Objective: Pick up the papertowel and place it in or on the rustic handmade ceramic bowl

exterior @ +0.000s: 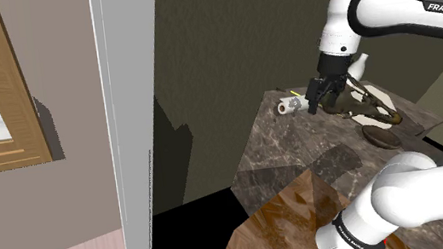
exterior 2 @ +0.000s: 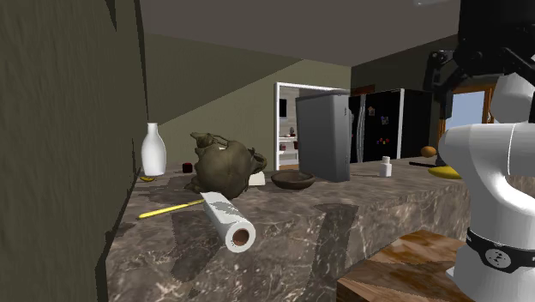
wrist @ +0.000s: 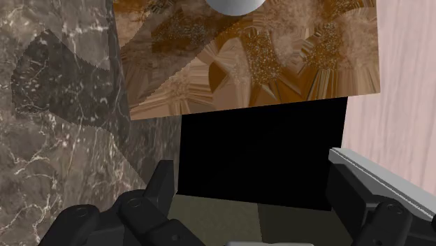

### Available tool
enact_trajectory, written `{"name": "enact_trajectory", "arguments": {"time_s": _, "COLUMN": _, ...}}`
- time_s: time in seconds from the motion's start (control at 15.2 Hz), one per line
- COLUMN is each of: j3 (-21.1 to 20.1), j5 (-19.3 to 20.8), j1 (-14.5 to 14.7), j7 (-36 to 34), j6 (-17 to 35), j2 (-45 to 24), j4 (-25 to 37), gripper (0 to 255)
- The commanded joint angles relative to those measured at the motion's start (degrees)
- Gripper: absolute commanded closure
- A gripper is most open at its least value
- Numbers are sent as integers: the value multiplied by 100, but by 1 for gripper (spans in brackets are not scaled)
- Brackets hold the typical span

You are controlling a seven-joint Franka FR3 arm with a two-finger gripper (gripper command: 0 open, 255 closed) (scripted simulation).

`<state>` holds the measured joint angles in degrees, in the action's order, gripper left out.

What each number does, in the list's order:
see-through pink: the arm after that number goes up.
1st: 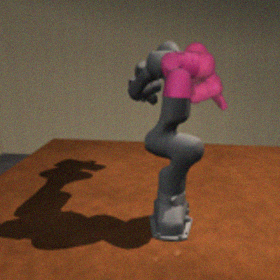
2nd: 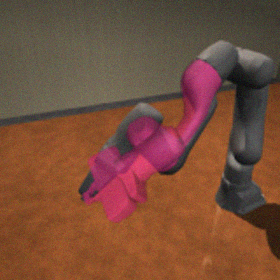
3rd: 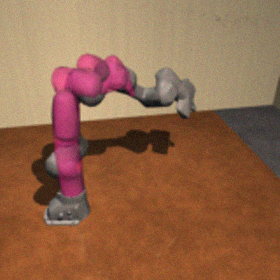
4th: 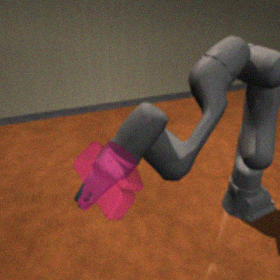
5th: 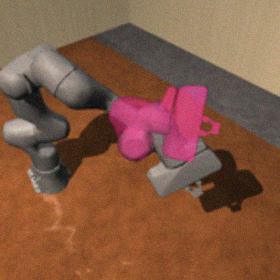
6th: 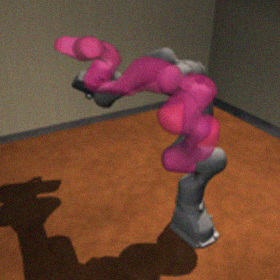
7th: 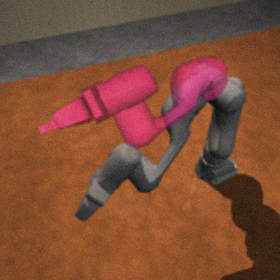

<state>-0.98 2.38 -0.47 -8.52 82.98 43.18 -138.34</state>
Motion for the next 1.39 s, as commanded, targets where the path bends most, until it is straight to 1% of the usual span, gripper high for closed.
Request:
{"name": "enact_trajectory", "arguments": {"time_s": 0.0, "j3": 0, "j5": 0, "j1": 0, "j7": 0, "j6": 0, "j2": 0, "j4": 0, "gripper": 0}}
{"name": "enact_trajectory", "arguments": {"time_s": 0.2, "j3": 534, "j5": 393, "j1": 16, "j7": 957, "j6": 151, "j2": 150, "j4": -195, "gripper": 0}}
{"name": "enact_trajectory", "arguments": {"time_s": 0.4, "j3": 1088, "j5": 785, "j1": 28, "j7": 1910, "j6": 353, "j2": 161, "j4": -288, "gripper": 0}}
{"name": "enact_trajectory", "arguments": {"time_s": 0.59, "j3": 1652, "j5": 1143, "j1": 55, "j7": 2860, "j6": 607, "j2": 27, "j4": -277, "gripper": 0}}
{"name": "enact_trajectory", "arguments": {"time_s": 0.79, "j3": 2227, "j5": 1435, "j1": 128, "j7": 3804, "j6": 902, "j2": -245, "j4": -161, "gripper": 0}}
{"name": "enact_trajectory", "arguments": {"time_s": 1.06, "j3": 3006, "j5": 1667, "j1": 329, "j7": 5065, "j6": 1337, "j2": -803, "j4": 147, "gripper": 0}}
{"name": "enact_trajectory", "arguments": {"time_s": 1.32, "j3": 3806, "j5": 1640, "j1": 663, "j7": 6376, "j6": 1785, "j2": -1568, "j4": 616, "gripper": 0}}
